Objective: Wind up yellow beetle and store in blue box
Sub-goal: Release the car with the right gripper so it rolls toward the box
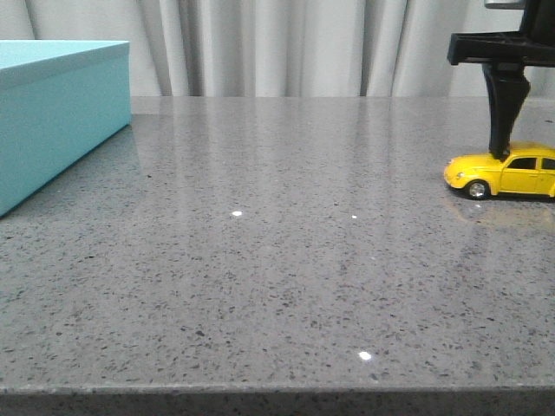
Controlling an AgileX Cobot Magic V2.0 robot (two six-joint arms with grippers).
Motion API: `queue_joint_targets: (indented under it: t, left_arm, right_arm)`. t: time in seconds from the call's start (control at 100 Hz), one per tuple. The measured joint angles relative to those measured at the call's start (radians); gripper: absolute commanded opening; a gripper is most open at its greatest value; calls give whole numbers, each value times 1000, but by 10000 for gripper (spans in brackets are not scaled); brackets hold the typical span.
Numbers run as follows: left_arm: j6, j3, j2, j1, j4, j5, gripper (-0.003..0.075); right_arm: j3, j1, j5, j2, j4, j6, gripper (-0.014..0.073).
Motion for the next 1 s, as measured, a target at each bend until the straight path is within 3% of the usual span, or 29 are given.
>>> queue_joint_targets:
  t: [0.3, 0.61, 1.0]
  left_arm:
    - [0, 0, 0, 0, 0, 0, 389]
    - [0, 0, 0, 0, 0, 0, 389]
    - [0, 0, 0, 0, 0, 0, 389]
  right_arm:
    - [0, 18, -8, -50, -2, -23, 465]
    - [0, 107, -10, -254, 38, -35, 465]
    - [0, 114, -14, -268, 48, -38, 465]
